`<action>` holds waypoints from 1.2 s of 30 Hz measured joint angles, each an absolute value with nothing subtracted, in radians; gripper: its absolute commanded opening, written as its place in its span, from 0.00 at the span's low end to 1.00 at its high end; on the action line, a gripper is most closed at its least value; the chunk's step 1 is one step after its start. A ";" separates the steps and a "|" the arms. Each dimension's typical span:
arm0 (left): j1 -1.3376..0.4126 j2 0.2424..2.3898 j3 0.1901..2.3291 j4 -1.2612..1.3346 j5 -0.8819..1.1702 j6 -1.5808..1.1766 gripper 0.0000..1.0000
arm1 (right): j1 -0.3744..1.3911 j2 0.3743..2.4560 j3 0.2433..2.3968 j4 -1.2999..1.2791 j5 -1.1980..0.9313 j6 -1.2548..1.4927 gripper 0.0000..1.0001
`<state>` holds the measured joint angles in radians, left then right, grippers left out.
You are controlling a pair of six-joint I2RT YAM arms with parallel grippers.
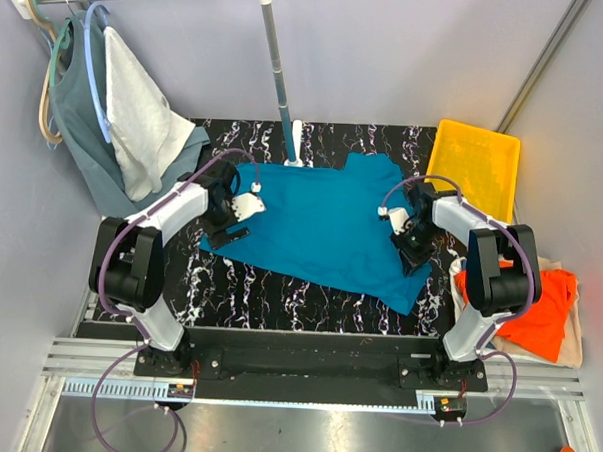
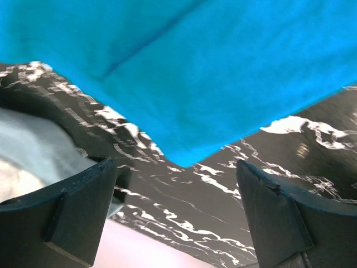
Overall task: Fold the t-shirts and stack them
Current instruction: Fold the tshirt
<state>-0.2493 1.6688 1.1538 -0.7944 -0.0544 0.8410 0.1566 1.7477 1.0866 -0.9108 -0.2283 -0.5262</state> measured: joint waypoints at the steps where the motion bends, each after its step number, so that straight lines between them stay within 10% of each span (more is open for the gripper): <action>1: -0.241 1.669 1.162 -0.818 -0.033 0.849 0.91 | 0.157 1.748 1.089 -0.912 -0.228 -0.526 0.01; 20: -0.109 2.016 1.595 -1.152 0.245 0.989 0.57 | 0.157 1.679 1.094 -0.934 -0.227 -0.500 0.00; 36: -0.107 2.092 1.654 -1.130 0.242 0.971 0.46 | 0.157 1.676 1.094 -0.941 -0.229 -0.495 0.00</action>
<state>-0.1074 2.0922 1.6539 -1.1297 0.2424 0.9707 0.1566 1.6764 1.0943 -0.9405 -0.2287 -0.4953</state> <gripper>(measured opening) 0.489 0.010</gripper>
